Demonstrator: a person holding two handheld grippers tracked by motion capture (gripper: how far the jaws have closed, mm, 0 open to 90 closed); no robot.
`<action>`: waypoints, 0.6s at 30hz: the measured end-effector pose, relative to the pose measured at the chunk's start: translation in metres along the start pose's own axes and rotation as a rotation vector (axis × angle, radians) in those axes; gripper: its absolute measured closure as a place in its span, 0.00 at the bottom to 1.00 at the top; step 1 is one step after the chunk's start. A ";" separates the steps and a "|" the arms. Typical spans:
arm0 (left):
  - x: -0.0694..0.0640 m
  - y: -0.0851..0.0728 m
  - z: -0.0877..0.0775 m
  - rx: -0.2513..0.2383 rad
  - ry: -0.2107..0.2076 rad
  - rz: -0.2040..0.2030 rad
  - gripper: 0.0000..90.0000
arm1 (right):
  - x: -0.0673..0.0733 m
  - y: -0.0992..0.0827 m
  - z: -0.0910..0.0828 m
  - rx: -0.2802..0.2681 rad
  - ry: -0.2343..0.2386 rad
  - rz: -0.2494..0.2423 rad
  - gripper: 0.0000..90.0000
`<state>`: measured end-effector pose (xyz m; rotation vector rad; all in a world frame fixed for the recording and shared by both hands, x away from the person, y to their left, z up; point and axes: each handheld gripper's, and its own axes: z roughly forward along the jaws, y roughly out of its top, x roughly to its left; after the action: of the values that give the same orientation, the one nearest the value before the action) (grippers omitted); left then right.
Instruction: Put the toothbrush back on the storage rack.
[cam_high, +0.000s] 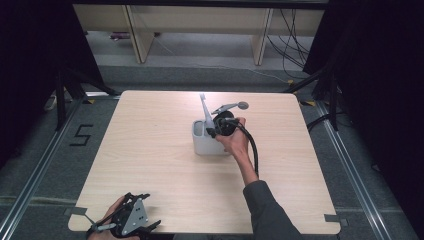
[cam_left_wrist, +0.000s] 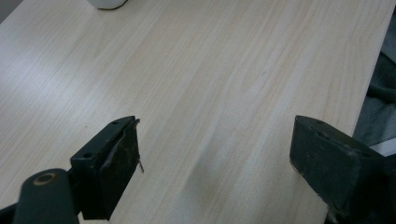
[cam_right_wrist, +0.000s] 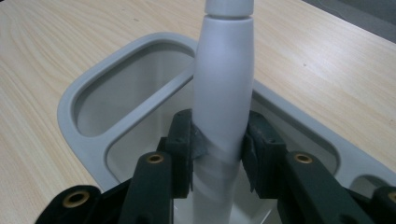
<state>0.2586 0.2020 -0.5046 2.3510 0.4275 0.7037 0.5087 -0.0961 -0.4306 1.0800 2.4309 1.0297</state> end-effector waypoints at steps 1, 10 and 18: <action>0.000 0.000 0.000 0.005 -0.007 0.003 0.17 | 0.000 0.000 0.001 0.000 -0.001 -0.006 0.74; 0.000 0.000 0.000 0.008 -0.006 0.007 0.17 | -0.005 0.001 0.001 -0.003 0.012 -0.017 0.71; 0.000 0.000 0.000 0.005 -0.012 0.002 0.17 | -0.007 0.002 -0.011 -0.040 0.020 -0.005 0.64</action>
<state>0.2584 0.2017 -0.5047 2.3597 0.4222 0.6899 0.5092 -0.1055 -0.4213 1.0549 2.4162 1.0878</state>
